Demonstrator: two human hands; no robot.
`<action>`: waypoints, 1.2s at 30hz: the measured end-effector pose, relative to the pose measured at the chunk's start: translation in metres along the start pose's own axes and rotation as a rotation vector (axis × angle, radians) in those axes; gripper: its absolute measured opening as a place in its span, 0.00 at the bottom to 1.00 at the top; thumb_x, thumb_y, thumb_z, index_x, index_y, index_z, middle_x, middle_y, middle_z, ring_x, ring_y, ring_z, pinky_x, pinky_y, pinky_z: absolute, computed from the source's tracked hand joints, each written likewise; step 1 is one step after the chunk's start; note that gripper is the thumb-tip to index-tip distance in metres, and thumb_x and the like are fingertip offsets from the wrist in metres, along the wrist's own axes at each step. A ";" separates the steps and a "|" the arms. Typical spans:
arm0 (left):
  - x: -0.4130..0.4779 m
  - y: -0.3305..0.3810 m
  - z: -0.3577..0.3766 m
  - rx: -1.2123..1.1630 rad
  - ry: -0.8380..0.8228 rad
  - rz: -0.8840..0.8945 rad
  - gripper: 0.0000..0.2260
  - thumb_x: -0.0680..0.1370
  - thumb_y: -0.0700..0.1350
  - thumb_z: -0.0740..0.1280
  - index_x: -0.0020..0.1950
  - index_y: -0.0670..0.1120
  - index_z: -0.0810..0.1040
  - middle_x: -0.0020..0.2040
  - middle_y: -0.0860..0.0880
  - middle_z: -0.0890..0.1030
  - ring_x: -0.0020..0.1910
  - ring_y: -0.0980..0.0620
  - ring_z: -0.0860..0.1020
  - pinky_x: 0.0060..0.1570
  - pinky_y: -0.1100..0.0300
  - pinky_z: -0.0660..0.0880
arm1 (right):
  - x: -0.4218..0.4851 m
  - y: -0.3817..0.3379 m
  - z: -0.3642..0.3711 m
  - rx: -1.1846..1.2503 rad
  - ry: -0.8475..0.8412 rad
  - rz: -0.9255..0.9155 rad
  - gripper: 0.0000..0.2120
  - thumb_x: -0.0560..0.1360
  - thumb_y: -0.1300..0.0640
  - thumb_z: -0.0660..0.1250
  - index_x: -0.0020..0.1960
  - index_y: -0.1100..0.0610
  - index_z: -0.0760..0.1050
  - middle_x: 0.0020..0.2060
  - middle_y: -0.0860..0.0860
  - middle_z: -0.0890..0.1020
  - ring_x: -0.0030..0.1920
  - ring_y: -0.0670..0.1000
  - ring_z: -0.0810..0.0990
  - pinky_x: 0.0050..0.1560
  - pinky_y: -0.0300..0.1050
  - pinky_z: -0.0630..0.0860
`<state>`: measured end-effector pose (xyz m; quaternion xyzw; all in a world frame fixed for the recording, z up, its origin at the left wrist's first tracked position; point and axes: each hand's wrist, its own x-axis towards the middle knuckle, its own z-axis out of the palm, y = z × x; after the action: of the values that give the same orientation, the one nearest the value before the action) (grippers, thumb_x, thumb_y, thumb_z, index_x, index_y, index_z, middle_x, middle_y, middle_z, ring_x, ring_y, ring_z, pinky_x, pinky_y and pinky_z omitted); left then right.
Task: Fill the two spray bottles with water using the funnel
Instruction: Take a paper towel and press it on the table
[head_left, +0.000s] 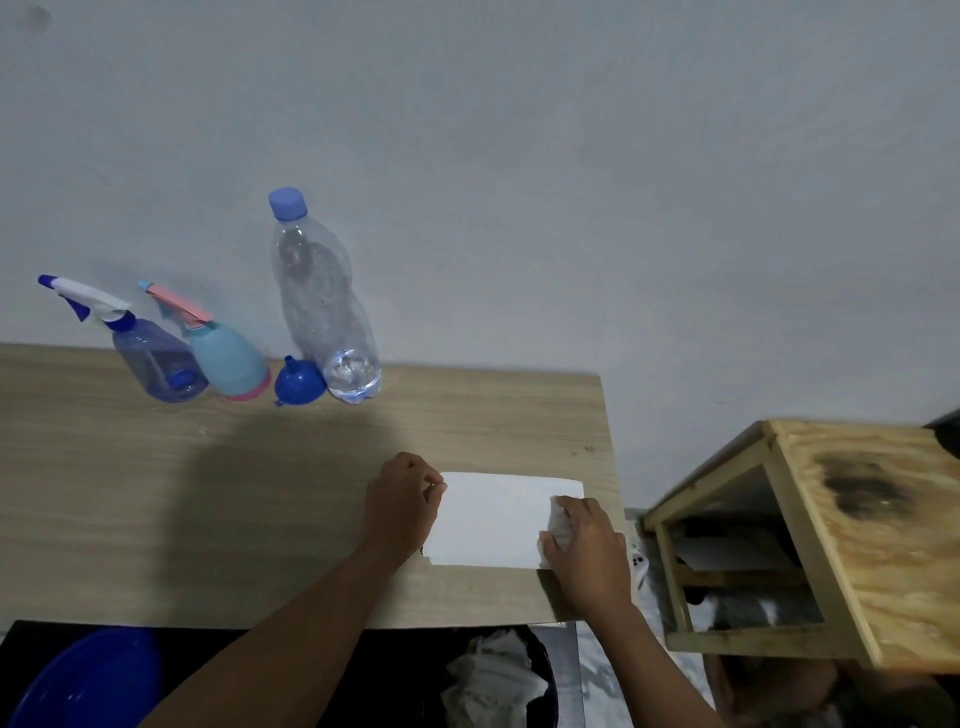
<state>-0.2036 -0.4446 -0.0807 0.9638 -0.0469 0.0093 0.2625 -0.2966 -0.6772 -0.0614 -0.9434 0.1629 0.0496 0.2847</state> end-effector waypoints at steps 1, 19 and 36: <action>-0.001 0.000 0.000 -0.006 0.014 0.012 0.05 0.71 0.45 0.75 0.37 0.51 0.81 0.44 0.53 0.80 0.43 0.48 0.79 0.43 0.51 0.77 | 0.000 0.000 0.000 0.003 0.001 0.001 0.21 0.75 0.54 0.69 0.67 0.50 0.73 0.60 0.48 0.76 0.61 0.52 0.76 0.60 0.54 0.72; -0.018 0.048 -0.077 -0.519 -0.013 0.128 0.09 0.69 0.36 0.68 0.38 0.49 0.72 0.34 0.50 0.82 0.30 0.46 0.79 0.34 0.51 0.78 | 0.010 0.005 -0.018 0.420 0.088 0.093 0.09 0.74 0.54 0.73 0.47 0.41 0.77 0.52 0.48 0.74 0.59 0.55 0.76 0.62 0.59 0.74; -0.028 0.012 -0.197 -0.508 -0.068 0.169 0.14 0.73 0.31 0.67 0.40 0.51 0.82 0.41 0.60 0.84 0.45 0.58 0.82 0.52 0.68 0.76 | 0.011 -0.125 -0.004 0.506 -0.345 -0.241 0.28 0.70 0.60 0.74 0.68 0.46 0.74 0.64 0.39 0.74 0.61 0.43 0.74 0.59 0.38 0.73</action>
<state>-0.2313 -0.3532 0.0940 0.8595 -0.1368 -0.0132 0.4923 -0.2441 -0.5849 0.0049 -0.8330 0.0066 0.1326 0.5371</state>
